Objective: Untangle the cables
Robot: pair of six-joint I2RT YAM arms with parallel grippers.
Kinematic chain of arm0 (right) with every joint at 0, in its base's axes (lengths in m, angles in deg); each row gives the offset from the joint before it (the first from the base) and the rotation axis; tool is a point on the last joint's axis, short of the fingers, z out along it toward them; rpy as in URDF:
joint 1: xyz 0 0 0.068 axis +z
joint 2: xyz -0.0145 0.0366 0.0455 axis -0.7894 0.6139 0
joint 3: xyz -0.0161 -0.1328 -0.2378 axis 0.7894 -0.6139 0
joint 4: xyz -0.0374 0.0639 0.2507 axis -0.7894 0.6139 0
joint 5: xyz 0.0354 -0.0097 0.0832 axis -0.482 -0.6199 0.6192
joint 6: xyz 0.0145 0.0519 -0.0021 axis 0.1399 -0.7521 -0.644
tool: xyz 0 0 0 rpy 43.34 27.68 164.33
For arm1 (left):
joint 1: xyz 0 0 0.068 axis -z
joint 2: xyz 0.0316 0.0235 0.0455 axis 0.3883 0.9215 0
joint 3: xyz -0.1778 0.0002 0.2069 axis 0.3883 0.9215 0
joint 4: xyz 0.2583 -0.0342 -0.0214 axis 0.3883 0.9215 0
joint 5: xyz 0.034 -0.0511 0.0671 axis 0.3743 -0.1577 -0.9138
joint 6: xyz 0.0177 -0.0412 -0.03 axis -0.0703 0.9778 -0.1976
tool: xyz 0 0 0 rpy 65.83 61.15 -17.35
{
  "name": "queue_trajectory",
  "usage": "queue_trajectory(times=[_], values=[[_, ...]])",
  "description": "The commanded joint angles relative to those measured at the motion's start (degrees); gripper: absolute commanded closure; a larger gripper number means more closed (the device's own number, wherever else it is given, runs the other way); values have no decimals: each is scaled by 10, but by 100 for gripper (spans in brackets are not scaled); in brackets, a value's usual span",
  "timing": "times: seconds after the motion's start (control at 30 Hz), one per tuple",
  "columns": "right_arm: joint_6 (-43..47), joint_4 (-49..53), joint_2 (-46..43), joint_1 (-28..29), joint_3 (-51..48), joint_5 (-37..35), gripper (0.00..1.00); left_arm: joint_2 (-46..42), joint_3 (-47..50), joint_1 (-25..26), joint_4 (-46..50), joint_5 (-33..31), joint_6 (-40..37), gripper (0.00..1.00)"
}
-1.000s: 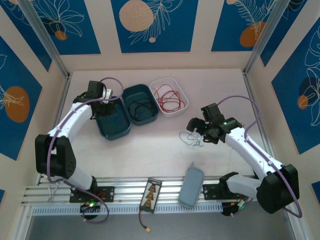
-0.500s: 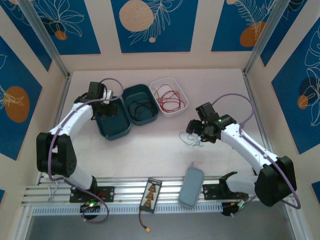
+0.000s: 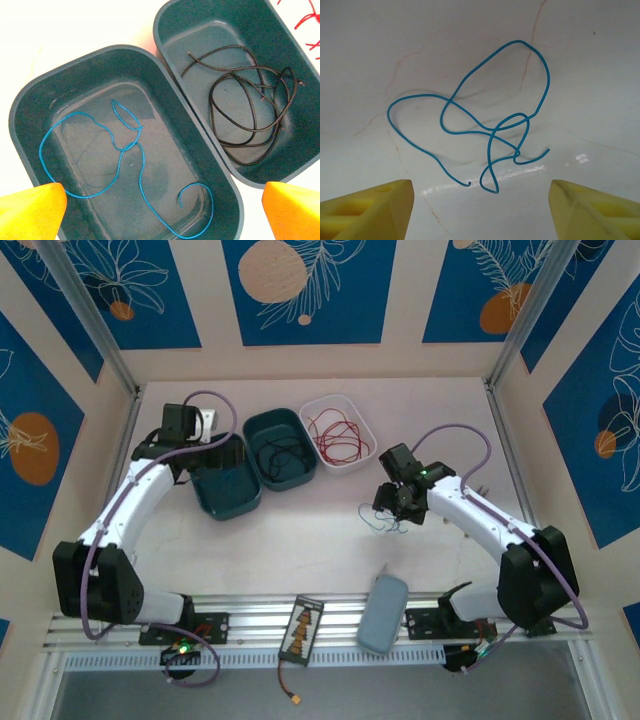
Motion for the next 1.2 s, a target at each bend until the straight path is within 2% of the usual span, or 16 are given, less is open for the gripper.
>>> queue_trajectory(times=[0.0,0.27,0.57,0.73,0.9,1.03,1.17], values=[[-9,12,17,3,8,-8,32,-22,7,-7,-1,-1,8,0],[-25,11,51,2,-1,-3,43,-47,31,-8,-14,6,25,0],[-33,-31,71,-4,-23,19,51,-63,59,-7,-65,54,61,0],[-33,-52,89,-9,-27,14,63,-65,66,-7,-82,81,74,0],[-29,-39,91,-10,-19,-8,90,-93,102,1,-142,142,94,0],[-18,-33,69,-8,-14,-11,99,-121,136,39,-197,170,106,0],[4,-31,32,0,-5,-3,100,-136,170,93,-258,195,119,0]])
